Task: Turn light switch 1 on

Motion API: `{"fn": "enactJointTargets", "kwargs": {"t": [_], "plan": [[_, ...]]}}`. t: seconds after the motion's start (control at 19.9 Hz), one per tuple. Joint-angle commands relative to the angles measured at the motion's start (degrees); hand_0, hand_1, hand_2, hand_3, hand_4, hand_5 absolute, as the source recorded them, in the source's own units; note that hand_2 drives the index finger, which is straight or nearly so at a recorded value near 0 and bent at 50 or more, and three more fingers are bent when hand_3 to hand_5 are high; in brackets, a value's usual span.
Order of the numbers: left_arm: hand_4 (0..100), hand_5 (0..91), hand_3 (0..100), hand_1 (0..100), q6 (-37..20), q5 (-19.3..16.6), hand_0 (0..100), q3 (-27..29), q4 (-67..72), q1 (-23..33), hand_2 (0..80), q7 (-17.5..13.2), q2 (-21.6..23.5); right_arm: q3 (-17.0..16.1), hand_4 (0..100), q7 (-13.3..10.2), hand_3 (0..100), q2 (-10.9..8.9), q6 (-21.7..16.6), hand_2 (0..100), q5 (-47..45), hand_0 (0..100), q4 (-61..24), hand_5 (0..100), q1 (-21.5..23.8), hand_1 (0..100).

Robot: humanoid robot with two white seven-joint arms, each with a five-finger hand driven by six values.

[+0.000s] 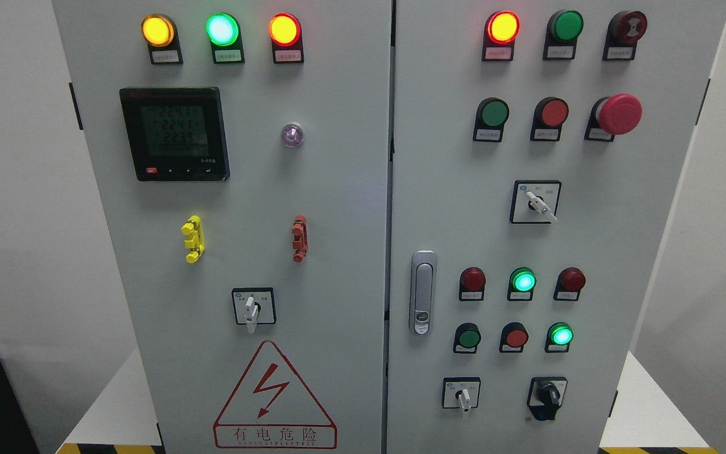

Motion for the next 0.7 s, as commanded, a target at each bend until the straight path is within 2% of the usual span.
{"fn": "enactJointTargets", "kwargs": {"t": [0.0,0.1,0.2,0.25,0.35,0.45,0.5,0.65], "plan": [[12,0.0,3,0,0.55,-0.35,27,0.56,-17.33,5.48,0.0,1.25,-0.17,0.03,0,0.05,0,0.02,-0.02,0,0.00,0,0.01,0,0.00,0],[17,0.0,7,0,0.11,-0.43,26,2.14,-24.01,7.60,0.0,3.71,-0.70,0.03,0,-0.04,0,0.01,-0.02,0,0.00,0,0.01,0,0.00,0],[24,0.0,13,0,-1.28,-0.43,26,3.55,-29.73,7.78,0.0,4.86,-0.61,-0.06,0,-0.04,0,0.02,-0.02,0,0.00,0,0.01,0,0.00,0],[29,0.0,20,0,-3.03,-0.43,26,3.55,-32.28,7.87,3.1,5.13,-0.53,0.03,0,0.05,0,0.02,-0.02,0,0.00,0,0.01,0,0.00,0],[32,0.0,24,0,-7.60,-0.52,27,3.73,-36.24,8.13,8.5,5.13,-0.44,0.03,0,0.05,0,0.01,-0.02,0,0.00,0,0.01,0,0.00,0],[34,0.0,26,0,-11.56,-0.52,28,3.64,-40.72,8.31,10.6,4.96,-0.35,0.03,0,-0.04,0,0.02,-0.02,0,0.00,0,0.01,0,0.00,0],[37,0.0,28,2,-12.10,-0.52,27,3.47,-43.27,8.40,11.0,4.78,-0.26,-0.06,0,0.05,0,0.02,-0.02,0,0.00,0,0.01,0,0.00,0],[49,10.0,34,12,-12.19,-0.43,21,2.94,-52.32,8.48,15.6,4.51,-0.26,-0.06,0,-0.04,0,0.02,-0.02,0,0.00,0,0.01,0,0.00,0]]}}
